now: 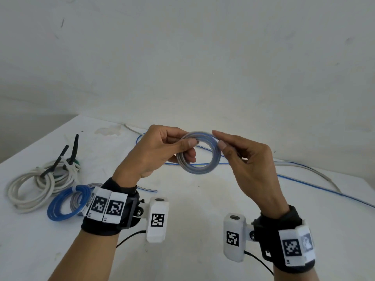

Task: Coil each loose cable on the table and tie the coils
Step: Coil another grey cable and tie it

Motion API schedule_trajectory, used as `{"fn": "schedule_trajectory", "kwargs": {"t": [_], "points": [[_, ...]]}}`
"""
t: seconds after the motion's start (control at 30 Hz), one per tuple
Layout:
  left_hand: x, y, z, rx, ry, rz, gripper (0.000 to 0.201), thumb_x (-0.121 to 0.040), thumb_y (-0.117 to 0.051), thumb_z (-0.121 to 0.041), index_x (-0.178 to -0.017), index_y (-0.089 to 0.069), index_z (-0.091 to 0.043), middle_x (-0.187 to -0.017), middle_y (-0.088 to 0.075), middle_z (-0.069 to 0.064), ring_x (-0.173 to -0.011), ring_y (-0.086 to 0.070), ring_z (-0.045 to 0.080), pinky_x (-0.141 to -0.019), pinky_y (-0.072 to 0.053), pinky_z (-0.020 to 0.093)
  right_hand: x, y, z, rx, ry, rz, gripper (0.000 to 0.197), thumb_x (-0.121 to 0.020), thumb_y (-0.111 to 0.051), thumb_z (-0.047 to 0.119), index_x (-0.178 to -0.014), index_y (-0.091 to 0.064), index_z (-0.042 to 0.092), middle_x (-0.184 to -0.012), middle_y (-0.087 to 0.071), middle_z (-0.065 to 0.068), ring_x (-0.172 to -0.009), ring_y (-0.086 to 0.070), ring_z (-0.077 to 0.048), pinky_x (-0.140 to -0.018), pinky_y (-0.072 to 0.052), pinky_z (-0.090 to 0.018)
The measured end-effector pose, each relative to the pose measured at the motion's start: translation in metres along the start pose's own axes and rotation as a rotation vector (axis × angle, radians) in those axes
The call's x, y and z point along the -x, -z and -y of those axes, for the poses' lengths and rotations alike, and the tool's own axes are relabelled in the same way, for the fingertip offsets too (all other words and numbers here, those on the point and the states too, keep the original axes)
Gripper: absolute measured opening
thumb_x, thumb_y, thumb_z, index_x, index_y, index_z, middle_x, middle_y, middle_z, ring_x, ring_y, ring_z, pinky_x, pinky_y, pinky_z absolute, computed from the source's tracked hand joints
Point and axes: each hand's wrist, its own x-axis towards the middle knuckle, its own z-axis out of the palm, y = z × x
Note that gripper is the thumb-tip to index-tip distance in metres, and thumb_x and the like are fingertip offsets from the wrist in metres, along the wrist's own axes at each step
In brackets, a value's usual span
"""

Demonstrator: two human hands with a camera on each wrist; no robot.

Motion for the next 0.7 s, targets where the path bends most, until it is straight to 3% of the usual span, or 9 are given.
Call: {"fn": "schedule_trajectory", "kwargs": {"t": [0.07,0.17,0.37,0.5,0.63,0.7], "points": [[-0.002,0.001,0.000,0.050,-0.016,-0.067,0.023,-0.082,-0.071,-0.022,-0.095,-0.075,-0.004,-0.075,-0.074,0.011,-0.068,-0.072,0.024,-0.066,-0.061,0.033,0.000,-0.002,0.001,-0.019,-0.003,-0.059,0.026,-0.099,-0.064,0.014,-0.112,-0.074,0.035,-0.087,-0.075,0.023,-0.064,-0.063,-0.004,-0.065,-0.048,-0.015],[-0.003,-0.003,-0.001,0.086,-0.031,-0.120,0.026,-0.081,-0.071,-0.024,-0.096,-0.075,-0.004,-0.076,-0.073,0.010,-0.068,-0.073,0.024,-0.068,-0.062,0.035,0.002,-0.013,0.004,-0.052,-0.022,-0.106,0.024,-0.099,-0.066,0.017,-0.118,-0.073,0.029,-0.079,-0.073,0.015,-0.050,-0.053,-0.009,-0.058,-0.048,-0.017],[-0.004,-0.009,-0.002,0.189,-0.019,-0.164,0.024,-0.081,-0.071,-0.024,-0.095,-0.075,-0.006,-0.075,-0.072,0.007,-0.068,-0.073,0.022,-0.066,-0.060,0.031,0.005,-0.028,0.006,-0.062,-0.007,-0.246,0.032,-0.094,-0.074,0.021,-0.115,-0.069,0.044,-0.091,-0.076,0.012,-0.061,-0.059,-0.014,-0.060,-0.054,-0.032],[-0.004,-0.017,-0.004,0.261,-0.006,-0.174,0.028,-0.080,-0.070,-0.024,-0.099,-0.074,-0.004,-0.075,-0.072,0.004,-0.068,-0.073,0.020,-0.066,-0.059,0.029,0.007,-0.036,0.009,-0.037,0.025,-0.384,0.016,-0.096,-0.072,0.027,-0.105,-0.063,0.035,-0.090,-0.077,0.010,-0.062,-0.063,-0.015,-0.061,-0.054,-0.048],[-0.005,-0.020,-0.006,0.332,0.003,-0.204,0.029,-0.080,-0.069,-0.025,-0.100,-0.073,-0.004,-0.073,-0.071,0.003,-0.065,-0.073,0.018,-0.065,-0.059,0.027,0.010,-0.041,0.012,-0.055,0.064,-0.409,0.013,-0.103,-0.058,0.026,-0.110,-0.066,0.034,-0.094,-0.077,0.010,-0.072,-0.068,-0.018,-0.058,-0.052,-0.046],[-0.005,-0.021,-0.006,0.357,0.000,-0.237,0.028,-0.080,-0.069,-0.024,-0.099,-0.073,-0.004,-0.073,-0.070,0.003,-0.065,-0.072,0.017,-0.065,-0.059,0.026,0.010,-0.045,0.013,-0.053,0.056,-0.394,0.020,-0.104,-0.055,0.026,-0.119,-0.066,0.034,-0.100,-0.076,0.007,-0.079,-0.069,-0.019,-0.057,-0.050,-0.035]]}}
